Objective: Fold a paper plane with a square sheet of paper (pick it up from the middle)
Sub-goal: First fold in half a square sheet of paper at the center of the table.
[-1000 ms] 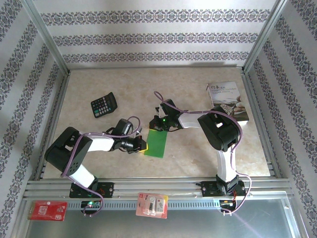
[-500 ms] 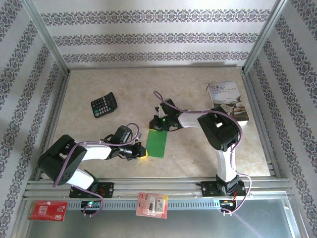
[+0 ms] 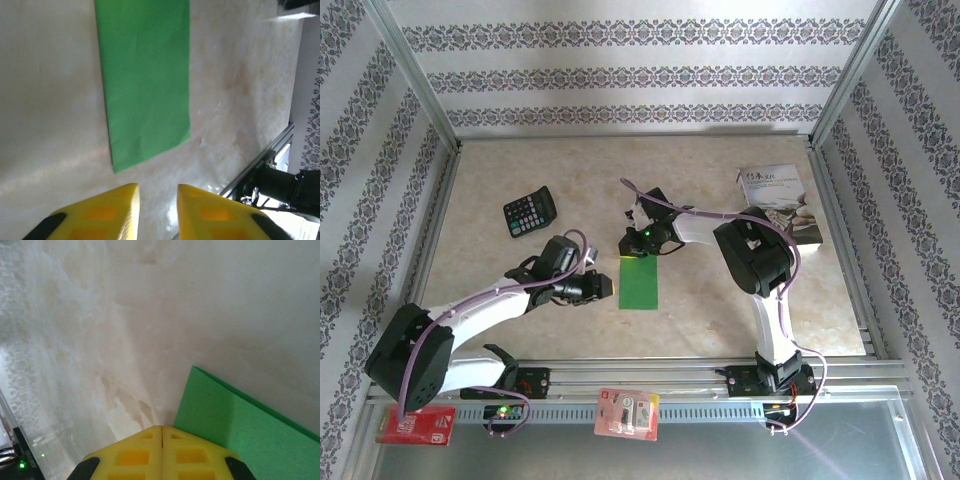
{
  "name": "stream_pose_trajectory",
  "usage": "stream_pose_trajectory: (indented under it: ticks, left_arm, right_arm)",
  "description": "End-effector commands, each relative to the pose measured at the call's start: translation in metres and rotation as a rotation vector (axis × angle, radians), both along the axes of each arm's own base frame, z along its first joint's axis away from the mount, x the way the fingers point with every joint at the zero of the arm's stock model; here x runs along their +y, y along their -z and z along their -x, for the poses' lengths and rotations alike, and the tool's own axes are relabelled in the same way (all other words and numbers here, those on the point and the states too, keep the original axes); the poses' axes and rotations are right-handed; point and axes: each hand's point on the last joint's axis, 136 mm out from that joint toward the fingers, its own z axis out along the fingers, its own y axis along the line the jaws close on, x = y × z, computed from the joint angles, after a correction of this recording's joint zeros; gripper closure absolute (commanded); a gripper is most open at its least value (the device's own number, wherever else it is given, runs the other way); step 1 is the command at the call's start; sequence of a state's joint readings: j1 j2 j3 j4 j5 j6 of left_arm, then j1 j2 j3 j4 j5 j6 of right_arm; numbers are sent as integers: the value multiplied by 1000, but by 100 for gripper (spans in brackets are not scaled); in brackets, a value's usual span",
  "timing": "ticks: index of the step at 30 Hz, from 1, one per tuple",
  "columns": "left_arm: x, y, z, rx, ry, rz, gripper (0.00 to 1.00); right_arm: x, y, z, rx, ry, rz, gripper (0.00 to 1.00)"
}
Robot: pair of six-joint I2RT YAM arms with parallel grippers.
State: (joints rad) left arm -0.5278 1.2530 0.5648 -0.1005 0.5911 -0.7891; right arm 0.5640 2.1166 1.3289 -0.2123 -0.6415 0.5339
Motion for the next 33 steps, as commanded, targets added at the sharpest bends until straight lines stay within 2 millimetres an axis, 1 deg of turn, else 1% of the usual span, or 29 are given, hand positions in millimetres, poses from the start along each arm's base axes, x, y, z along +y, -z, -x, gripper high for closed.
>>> stream_pose_trajectory:
  ticks: [1, 3, 4, 6, 8, 10, 12, 14, 15, 16, 18, 20, 23, 24, 28, 33]
  left_arm:
    - [0, -2, -17, -20, -20, -33, 69]
    - [-7, -8, -30, -41, -22, -16, 67]
    - [-10, -11, -35, -53, -25, -9, 66]
    - [-16, -13, -47, -68, -30, 1, 64]
    - [-22, -15, -59, -92, -28, 7, 62]
    - [-24, -15, -72, -121, -29, -11, 59]
    - [-25, -12, -86, -140, -29, -39, 58]
    - [-25, -9, -95, -152, -27, -61, 56]
    - [-25, -7, -99, -158, -24, -75, 55]
    - [-24, -6, -102, -164, -19, -88, 54]
    - [-26, -2, -107, -177, 2, -109, 54]
    - [-30, 1, -111, -168, 27, -122, 56]
    - [-34, 13, -115, -115, 54, -155, 64]
    - [-36, 16, -117, -103, 60, -161, 66]
    - [-40, 29, -119, -63, 56, -192, 68]
    - [-39, 47, -121, -21, 28, -217, 73]
  right_arm:
    - [-5, -21, -2, -23, -72, -4, 100]
    - [-11, -46, -4, -70, -74, -15, 96]
    - [-17, -53, -4, -80, -65, -14, 95]
    - [-38, -67, 1, -106, -20, 5, 91]
    - [-64, -71, 10, -127, 42, 62, 84]
    - [-93, -70, 21, -154, 110, 152, 78]
    - [-121, -67, 36, -178, 165, 262, 69]
    - [-141, -63, 48, -194, 200, 341, 61]
    - [-149, -64, 52, -215, 218, 371, 52]
    - [-155, -65, 56, -230, 228, 398, 47]
    - [-166, -69, 59, -277, 248, 461, 42]
    - [-173, -74, 60, -316, 266, 492, 37]
    - [-175, -78, 58, -341, 275, 490, 26]
    - [-175, -77, 59, -343, 268, 496, 24]
    - [-175, -71, 61, -337, 270, 488, 21]
    - [-161, -69, 66, -317, 242, 411, 20]
